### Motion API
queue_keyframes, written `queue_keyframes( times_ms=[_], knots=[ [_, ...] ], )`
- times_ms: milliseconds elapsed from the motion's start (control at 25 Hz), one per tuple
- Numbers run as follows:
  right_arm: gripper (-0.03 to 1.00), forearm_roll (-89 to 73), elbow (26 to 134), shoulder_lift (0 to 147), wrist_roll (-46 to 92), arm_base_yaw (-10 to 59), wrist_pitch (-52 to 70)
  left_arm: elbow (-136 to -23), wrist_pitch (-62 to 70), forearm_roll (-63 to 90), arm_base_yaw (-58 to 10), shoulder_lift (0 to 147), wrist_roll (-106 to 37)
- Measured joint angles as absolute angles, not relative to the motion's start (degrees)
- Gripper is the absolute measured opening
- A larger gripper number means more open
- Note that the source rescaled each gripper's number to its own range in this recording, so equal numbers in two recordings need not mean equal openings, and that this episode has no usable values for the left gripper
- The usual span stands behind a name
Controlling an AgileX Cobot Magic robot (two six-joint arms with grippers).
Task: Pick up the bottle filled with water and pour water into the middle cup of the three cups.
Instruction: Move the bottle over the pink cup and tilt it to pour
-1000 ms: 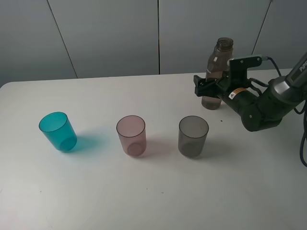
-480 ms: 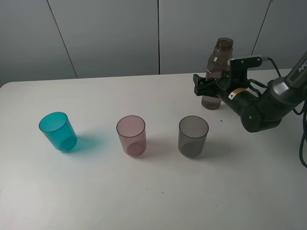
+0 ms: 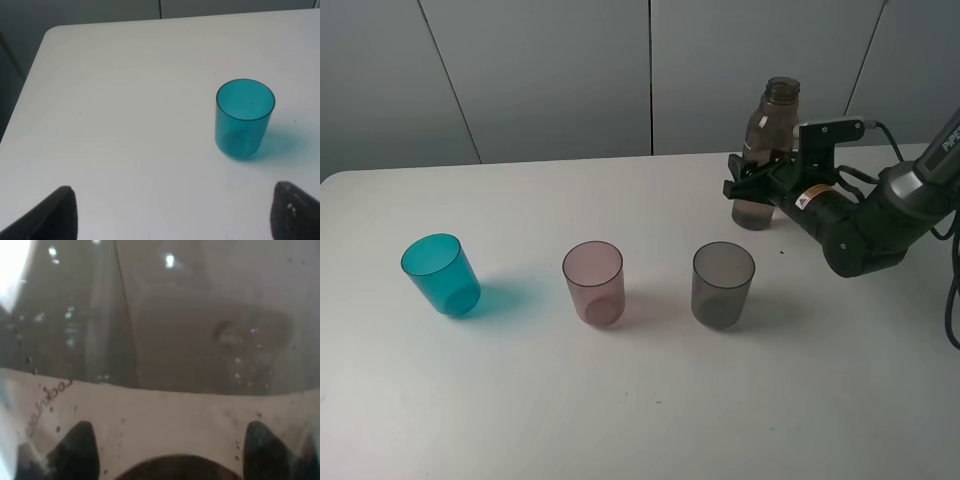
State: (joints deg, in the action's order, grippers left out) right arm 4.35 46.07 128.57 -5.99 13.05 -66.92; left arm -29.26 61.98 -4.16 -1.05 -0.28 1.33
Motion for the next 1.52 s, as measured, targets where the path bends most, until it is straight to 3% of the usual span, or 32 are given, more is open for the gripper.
queue_keyframes(
  times_ms=[640,840,1160,1520],
  knots=[
    [0.02,17.0,45.6,117.0,-6.7,13.3,-64.4,-29.3,62.0,-4.2,-1.1,-0.3,1.2],
    [0.02,17.4,45.6,116.1,-5.2,17.9,-64.4,-29.3,62.0,-4.2,-1.1,-0.3,1.2],
    [0.0,12.2,45.6,116.1,10.8,27.2,-60.7,-29.3,62.0,-4.2,-1.1,-0.3,1.2],
    [0.0,11.4,45.6,116.1,36.5,28.5,-60.1,-29.3,62.0,-4.2,-1.1,-0.3,1.2]
  ],
)
